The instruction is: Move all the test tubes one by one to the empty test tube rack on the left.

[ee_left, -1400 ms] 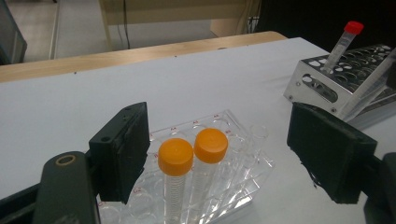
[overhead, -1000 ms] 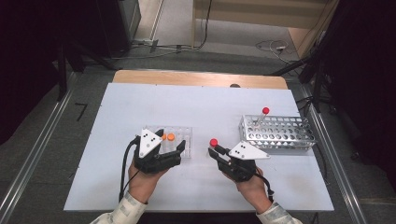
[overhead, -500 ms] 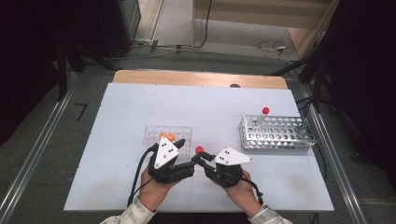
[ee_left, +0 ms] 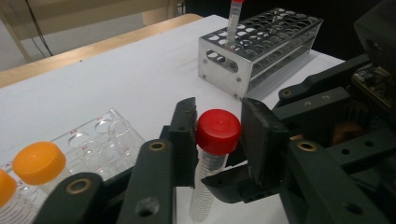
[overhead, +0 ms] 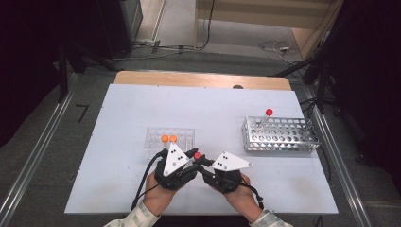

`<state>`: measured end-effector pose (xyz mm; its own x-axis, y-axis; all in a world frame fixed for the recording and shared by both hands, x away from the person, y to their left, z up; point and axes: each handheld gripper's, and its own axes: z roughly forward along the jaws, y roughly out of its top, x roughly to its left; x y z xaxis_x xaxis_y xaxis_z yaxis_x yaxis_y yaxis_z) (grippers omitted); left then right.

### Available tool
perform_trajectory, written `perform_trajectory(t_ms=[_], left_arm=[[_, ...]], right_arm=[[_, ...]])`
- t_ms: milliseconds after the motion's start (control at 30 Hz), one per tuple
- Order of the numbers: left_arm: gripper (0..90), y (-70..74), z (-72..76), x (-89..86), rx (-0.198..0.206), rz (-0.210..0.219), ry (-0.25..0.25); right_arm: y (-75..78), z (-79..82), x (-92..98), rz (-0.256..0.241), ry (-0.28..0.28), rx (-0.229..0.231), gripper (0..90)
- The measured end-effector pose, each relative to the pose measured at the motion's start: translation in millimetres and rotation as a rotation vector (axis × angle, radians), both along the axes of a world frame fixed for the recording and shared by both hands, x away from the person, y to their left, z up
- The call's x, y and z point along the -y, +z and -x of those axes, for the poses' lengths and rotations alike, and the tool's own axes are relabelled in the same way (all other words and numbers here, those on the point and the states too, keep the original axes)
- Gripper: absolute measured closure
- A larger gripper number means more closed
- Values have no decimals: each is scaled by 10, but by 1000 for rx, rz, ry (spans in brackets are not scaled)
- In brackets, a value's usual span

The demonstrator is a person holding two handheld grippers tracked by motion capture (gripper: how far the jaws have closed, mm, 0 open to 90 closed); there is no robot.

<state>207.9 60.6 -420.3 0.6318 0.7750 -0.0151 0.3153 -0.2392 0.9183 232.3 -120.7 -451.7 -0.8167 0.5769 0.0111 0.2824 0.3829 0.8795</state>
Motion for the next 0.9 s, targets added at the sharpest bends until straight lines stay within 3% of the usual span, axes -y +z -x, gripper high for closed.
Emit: perform_trajectory(t_ms=[200,267,333,467,700,900], left_arm=[[698,12,5,-14,3,0,6],[702,25,-2,-37,-8,11,8],[702,51,-15,-87,-19,33,16],[702,144,-49,-261,-43,64,46],[702,307,-71,-569,-30,90,128],[702,359,-84,-724,-19,100,175]], right_arm=[[10,11,1,-8,6,3,697],[23,16,5,-19,13,-1,613],[40,16,12,-27,30,-3,467],[61,9,49,-29,48,-15,346],[73,-23,193,-30,17,-15,311],[102,-70,315,-39,-19,-7,313]])
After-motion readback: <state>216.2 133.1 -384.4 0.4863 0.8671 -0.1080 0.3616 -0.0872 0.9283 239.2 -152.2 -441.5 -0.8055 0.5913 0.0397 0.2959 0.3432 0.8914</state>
